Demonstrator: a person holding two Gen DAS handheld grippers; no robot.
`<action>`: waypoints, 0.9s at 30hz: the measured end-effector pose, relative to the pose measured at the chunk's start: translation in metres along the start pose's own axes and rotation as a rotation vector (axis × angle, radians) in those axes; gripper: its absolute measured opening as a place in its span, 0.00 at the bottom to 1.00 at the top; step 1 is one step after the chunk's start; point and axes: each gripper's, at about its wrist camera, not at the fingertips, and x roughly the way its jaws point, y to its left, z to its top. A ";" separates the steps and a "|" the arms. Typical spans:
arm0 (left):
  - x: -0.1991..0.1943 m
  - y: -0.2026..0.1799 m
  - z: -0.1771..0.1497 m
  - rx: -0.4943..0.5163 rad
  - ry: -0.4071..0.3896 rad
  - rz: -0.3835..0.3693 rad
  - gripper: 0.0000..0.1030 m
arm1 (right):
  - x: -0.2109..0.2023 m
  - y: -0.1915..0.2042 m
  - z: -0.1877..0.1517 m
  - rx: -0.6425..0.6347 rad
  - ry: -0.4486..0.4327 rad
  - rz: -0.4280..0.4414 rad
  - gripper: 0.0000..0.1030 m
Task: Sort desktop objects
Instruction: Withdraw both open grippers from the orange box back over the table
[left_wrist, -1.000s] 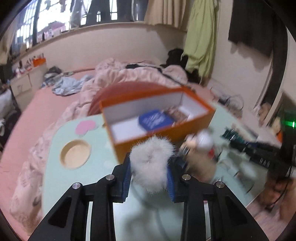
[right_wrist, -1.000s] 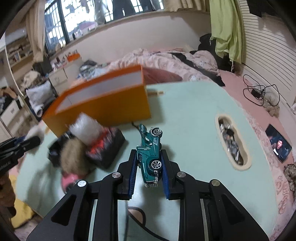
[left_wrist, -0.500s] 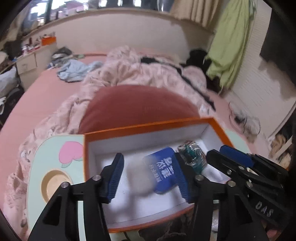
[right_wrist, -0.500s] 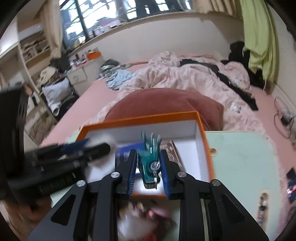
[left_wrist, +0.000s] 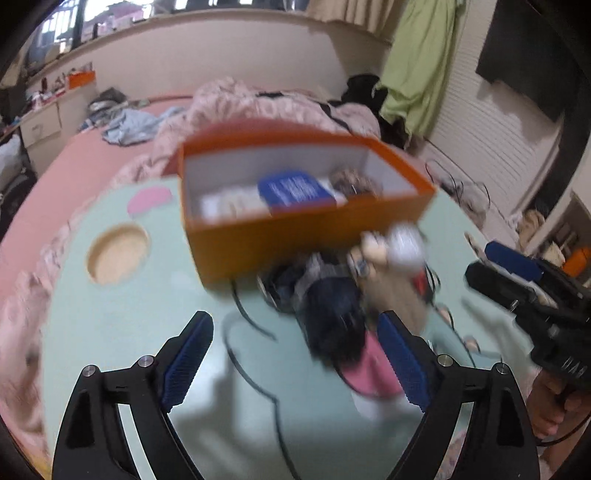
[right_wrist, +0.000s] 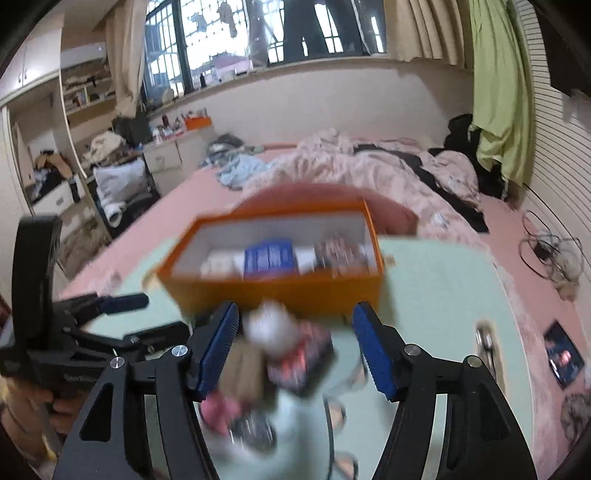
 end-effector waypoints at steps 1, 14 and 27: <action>0.001 -0.005 -0.006 0.009 0.006 -0.012 0.88 | 0.001 0.000 -0.005 -0.004 0.012 -0.010 0.63; 0.026 -0.009 -0.026 0.112 0.038 0.114 1.00 | 0.030 -0.031 -0.050 0.065 0.218 -0.178 0.88; 0.025 -0.006 -0.028 0.115 0.027 0.107 1.00 | 0.035 -0.033 -0.055 0.008 0.218 -0.201 1.00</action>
